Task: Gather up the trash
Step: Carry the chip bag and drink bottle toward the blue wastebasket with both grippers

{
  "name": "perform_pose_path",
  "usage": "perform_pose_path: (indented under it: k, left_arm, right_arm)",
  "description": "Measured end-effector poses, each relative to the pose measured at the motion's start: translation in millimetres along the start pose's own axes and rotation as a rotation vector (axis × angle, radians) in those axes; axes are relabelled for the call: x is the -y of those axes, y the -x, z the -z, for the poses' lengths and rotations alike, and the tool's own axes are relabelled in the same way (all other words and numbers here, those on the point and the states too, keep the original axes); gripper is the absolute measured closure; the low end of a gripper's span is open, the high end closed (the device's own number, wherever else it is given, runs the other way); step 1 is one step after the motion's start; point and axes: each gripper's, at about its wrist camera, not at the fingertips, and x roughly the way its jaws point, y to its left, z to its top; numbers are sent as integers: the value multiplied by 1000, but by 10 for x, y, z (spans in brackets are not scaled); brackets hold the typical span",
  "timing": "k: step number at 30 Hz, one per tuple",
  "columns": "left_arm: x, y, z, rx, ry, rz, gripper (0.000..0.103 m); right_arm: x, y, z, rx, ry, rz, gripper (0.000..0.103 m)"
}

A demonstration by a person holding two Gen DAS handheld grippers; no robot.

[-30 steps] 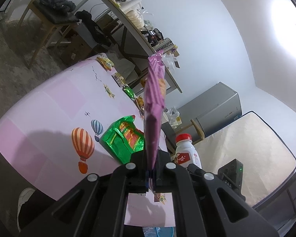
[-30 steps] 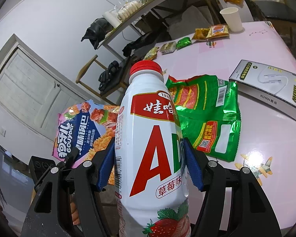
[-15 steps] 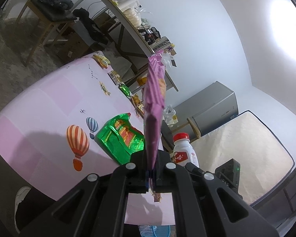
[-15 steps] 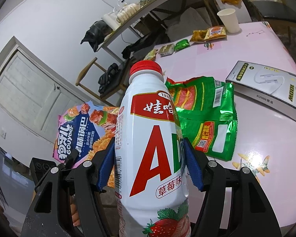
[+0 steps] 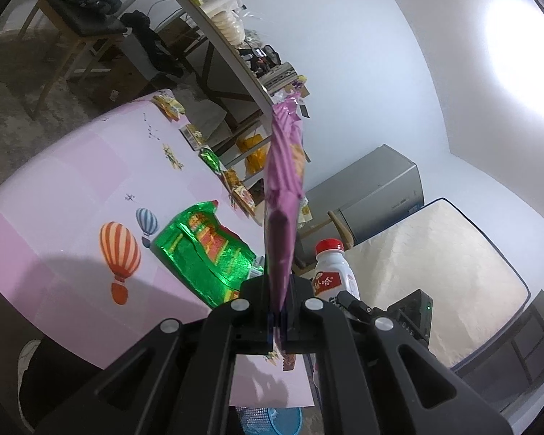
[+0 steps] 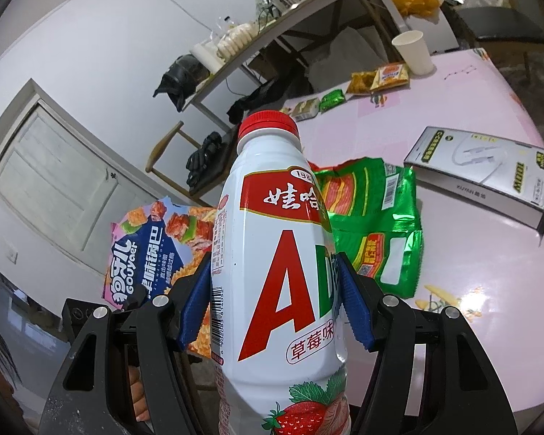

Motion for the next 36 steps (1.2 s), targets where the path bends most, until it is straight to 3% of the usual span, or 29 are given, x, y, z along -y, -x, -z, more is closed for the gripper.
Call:
perform_pose_path:
  k: [12, 24, 32, 36]
  left_arm:
    - [344, -90, 190, -47, -50, 55, 102]
    - [817, -369, 567, -144, -122, 99, 102]
    - [1156, -777, 888, -277, -183, 146, 102]
    - [1377, -1128, 1149, -408, -217, 183, 102]
  right_arm:
    - [173, 502, 48, 95, -26, -11, 42]
    - [639, 1236, 248, 222, -104, 5, 42]
    - [1078, 2015, 550, 374, -202, 88, 42]
    - [1297, 2480, 833, 466, -272, 177, 42]
